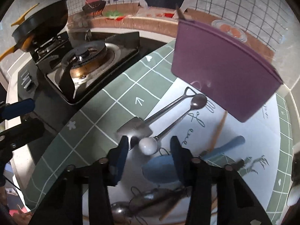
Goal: Organize utensils
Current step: 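Grasp the ball-handled metal spoon with the right tool, then grasp the shovel-shaped metal spoon with the left tool while the right tool holds its spoon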
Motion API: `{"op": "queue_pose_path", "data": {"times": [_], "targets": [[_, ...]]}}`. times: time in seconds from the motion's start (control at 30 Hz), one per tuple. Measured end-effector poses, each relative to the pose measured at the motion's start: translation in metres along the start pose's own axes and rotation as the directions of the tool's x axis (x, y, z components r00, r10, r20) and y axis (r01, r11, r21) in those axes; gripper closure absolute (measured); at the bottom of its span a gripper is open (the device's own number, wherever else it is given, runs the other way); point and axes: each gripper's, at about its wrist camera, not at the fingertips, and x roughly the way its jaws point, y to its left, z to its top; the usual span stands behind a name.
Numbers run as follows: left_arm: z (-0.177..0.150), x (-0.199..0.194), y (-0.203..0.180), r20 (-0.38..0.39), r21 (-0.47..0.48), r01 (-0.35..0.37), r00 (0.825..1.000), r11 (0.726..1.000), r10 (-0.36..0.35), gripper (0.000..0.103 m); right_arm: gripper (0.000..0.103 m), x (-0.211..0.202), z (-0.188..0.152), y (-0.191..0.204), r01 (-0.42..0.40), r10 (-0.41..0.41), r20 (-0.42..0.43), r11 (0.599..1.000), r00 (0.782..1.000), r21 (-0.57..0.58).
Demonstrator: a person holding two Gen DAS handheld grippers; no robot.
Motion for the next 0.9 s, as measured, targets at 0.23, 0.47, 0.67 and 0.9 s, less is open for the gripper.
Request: {"op": "queue_pose_path", "data": {"times": [0.23,0.47,0.67,0.9], "targets": [[0.004,0.009,-0.013,-0.011,0.016,0.025,1.000,1.000,-0.025,0.041,0.084,0.005,0.003,0.001,0.030,-0.031,-0.005,0.998,1.000,-0.062],[0.014,0.027,-0.035,-0.051,0.101,0.108,0.993,0.989,-0.103,0.041,0.084,-0.069,0.005,-0.037,0.029,-0.033,0.086,0.998,0.996,0.050],[0.043,0.060,-0.063,-0.140,0.226,0.197,0.976,0.954,-0.168,0.056,0.084,-0.131,0.020,-0.091,-0.053,0.026,0.139,0.979,0.990,0.194],[0.045,0.074,-0.088,-0.172,0.333,0.272,0.959,0.903,-0.226,0.062,0.084,-0.145,0.006,-0.116,-0.058,0.014,0.160,0.961,0.987,0.270]]}}
